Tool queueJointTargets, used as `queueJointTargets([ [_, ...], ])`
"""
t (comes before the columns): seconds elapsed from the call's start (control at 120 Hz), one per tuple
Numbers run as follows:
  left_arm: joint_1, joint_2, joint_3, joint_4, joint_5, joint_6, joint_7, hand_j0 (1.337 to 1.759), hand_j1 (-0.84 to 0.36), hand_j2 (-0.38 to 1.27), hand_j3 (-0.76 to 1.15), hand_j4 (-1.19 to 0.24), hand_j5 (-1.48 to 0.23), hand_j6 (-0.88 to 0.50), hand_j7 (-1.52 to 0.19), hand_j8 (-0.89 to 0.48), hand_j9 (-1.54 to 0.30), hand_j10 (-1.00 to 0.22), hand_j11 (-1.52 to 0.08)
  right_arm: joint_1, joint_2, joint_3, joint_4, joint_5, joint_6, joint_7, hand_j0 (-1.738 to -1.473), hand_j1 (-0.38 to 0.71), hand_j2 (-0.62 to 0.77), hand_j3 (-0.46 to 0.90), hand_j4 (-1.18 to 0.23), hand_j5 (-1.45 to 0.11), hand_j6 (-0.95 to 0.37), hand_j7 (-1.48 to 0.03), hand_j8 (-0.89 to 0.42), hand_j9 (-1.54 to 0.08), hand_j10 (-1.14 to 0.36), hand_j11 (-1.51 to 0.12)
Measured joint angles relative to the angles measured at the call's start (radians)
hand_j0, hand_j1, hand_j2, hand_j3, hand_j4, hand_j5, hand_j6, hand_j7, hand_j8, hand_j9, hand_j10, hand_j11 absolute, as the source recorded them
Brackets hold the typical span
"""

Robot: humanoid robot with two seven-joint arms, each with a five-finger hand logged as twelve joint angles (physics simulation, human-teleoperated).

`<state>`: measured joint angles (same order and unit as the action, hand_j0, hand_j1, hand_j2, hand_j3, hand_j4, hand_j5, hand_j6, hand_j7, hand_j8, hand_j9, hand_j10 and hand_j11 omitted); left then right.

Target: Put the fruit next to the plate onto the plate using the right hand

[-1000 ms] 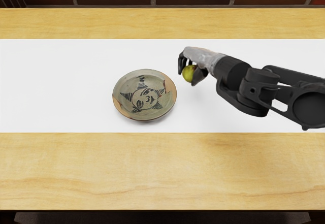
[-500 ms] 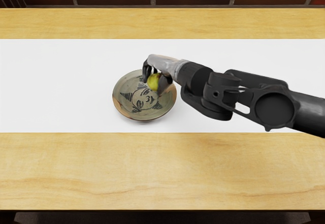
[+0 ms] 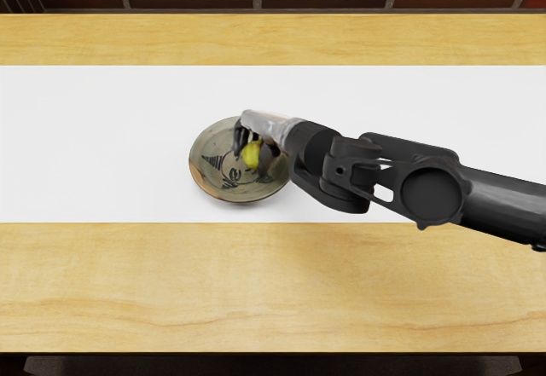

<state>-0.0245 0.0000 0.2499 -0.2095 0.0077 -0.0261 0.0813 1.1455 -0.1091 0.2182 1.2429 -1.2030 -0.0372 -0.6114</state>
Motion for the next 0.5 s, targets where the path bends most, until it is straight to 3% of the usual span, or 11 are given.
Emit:
queueJointTargets([
  [0.2, 0.0, 0.0, 0.0, 0.0, 0.0, 0.0, 0.0, 1.658, 0.35, 0.0, 0.0, 0.0, 0.0, 0.0, 0.0, 0.0, 0.0, 0.0, 0.0, -0.001, 0.022, -0.001, -0.06, -0.001, -0.001, 0.0, -1.651, 0.3, 0.22, 0.0, -0.65, -1.06, -0.43, -0.93, -0.26, -1.03, -0.48, -1.02],
  [0.267, 0.0, 0.0, 0.0, 0.0, 0.0, 0.0, 0.0, 1.658, 0.35, 0.0, 0.0, 0.0, 0.0, 0.0, 0.0, 0.0, 0.0, 0.0, 0.0, -0.001, 0.031, -0.001, -0.079, -0.004, -0.003, 0.0, -1.654, 0.28, 0.17, 0.0, -0.61, -0.95, -0.47, -0.86, -0.31, -0.93, -0.5, -0.93],
  [0.375, 0.0, 0.0, 0.0, 0.0, 0.0, 0.0, 0.0, 1.658, 0.35, 0.0, 0.0, 0.0, 0.0, 0.0, 0.0, 0.0, 0.0, 0.0, 0.0, -0.002, 0.039, 0.0, -0.1, -0.005, -0.007, 0.0, -1.655, 0.18, 0.07, 0.0, -0.49, -0.74, -0.41, -0.68, -0.32, -0.72, -0.43, -0.72],
  [0.5, 0.0, 0.0, 0.0, 0.0, 0.0, 0.0, 0.0, 1.658, 0.35, 0.0, 0.0, 0.0, 0.0, 0.0, 0.0, 0.0, 0.0, 0.0, 0.0, 0.0, 0.041, 0.002, -0.103, -0.005, -0.009, 0.001, -1.657, 0.11, 0.01, 0.0, -0.41, -0.59, -0.37, -0.56, -0.32, -0.58, -0.38, -0.58],
])
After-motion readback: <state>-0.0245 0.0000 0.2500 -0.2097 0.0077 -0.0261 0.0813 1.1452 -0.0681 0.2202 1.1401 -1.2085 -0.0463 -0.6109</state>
